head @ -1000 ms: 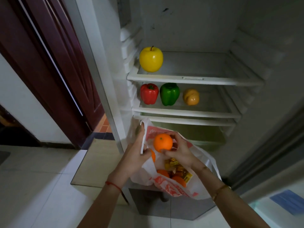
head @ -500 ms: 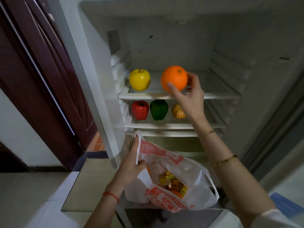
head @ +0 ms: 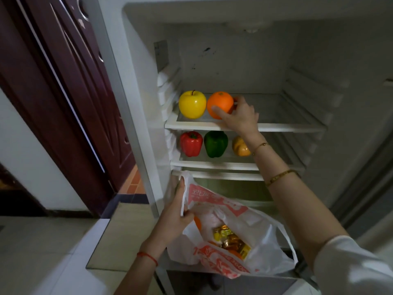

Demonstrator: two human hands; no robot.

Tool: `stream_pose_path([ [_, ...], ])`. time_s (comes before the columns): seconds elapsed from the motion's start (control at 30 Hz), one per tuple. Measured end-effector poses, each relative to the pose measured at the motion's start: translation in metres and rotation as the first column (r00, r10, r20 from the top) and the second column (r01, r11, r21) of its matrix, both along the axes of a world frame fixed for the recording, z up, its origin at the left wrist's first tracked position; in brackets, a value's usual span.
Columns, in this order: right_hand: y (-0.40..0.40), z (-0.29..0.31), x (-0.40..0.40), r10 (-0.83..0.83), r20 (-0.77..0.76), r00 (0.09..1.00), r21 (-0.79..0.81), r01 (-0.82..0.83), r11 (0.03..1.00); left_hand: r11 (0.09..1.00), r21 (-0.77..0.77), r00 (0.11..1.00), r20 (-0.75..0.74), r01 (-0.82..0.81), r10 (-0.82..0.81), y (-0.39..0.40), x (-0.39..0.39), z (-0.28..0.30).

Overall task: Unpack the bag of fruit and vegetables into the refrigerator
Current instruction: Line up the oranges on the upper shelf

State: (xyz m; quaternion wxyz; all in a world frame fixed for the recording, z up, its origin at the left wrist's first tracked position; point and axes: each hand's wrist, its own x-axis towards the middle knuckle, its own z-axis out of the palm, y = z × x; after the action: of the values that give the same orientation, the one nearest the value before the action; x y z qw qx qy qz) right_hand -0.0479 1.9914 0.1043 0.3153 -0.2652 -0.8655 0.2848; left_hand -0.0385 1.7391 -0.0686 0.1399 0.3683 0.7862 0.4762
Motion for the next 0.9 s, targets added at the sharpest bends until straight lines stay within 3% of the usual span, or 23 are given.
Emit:
stream_pose_path([
  [0.1, 0.000, -0.001, 0.003, 0.011, -0.055, 0.998, -0.029, -0.012, 1.000, 1.000, 0.011, 1.000, 0.010, 0.001, -0.001, -0.002, 0.004, 0.003],
  [0.2, -0.009, -0.007, 0.018, -0.016, -0.326, 0.945, 0.062, 0.039, 0.997, 1.000, 0.011, 1.000, 0.010, -0.011, 0.011, -0.005, 0.007, 0.003],
  [0.3, -0.029, -0.023, 0.045, 0.136, -0.488, 0.862, 0.128, -0.083, 0.988, 1.000, 0.006, 1.000, 0.014, -0.016, 0.016, -0.007, 0.008, -0.001],
  [0.4, -0.048, -0.059, 0.067, 0.418, -0.243, 0.875, 0.093, -0.408, 0.908, 1.000, 0.010, 0.999, 0.035, -0.025, 0.025, -0.012, 0.008, -0.004],
  [0.53, -0.064, -0.136, 0.083, 0.565, 0.171, 0.807, -0.162, -0.542, 0.824, 0.995, -0.045, 0.996, 0.009, -0.087, 0.087, -0.019, 0.010, -0.007],
  [0.67, -0.087, -0.187, 0.081, 0.612, 0.408, 0.677, -0.324, -0.519, 0.791, 0.993, -0.072, 0.995, -0.015, -0.098, 0.097, -0.027, 0.014, -0.008],
  [0.73, -0.043, -0.321, 0.058, 0.551, 0.551, 0.627, -0.392, -0.389, 0.834, 0.989, -0.095, 0.993, -0.028, -0.115, 0.113, -0.031, 0.016, -0.009],
  [0.77, -0.032, -0.348, 0.062, 0.548, 0.588, 0.595, -0.392, -0.384, 0.836, 0.986, -0.106, 0.991, -0.033, -0.130, 0.127, -0.032, 0.016, -0.010],
  [0.83, -0.063, -0.329, 0.082, 0.571, 0.634, 0.522, -0.457, -0.343, 0.821, 0.980, -0.126, 0.988, -0.038, -0.155, 0.152, -0.035, 0.019, -0.011],
  [0.9, -0.098, -0.280, 0.088, 0.486, 0.702, 0.521, -0.350, -0.343, 0.872, 0.976, -0.143, 0.986, -0.035, -0.166, 0.163, -0.036, 0.021, -0.010],
])
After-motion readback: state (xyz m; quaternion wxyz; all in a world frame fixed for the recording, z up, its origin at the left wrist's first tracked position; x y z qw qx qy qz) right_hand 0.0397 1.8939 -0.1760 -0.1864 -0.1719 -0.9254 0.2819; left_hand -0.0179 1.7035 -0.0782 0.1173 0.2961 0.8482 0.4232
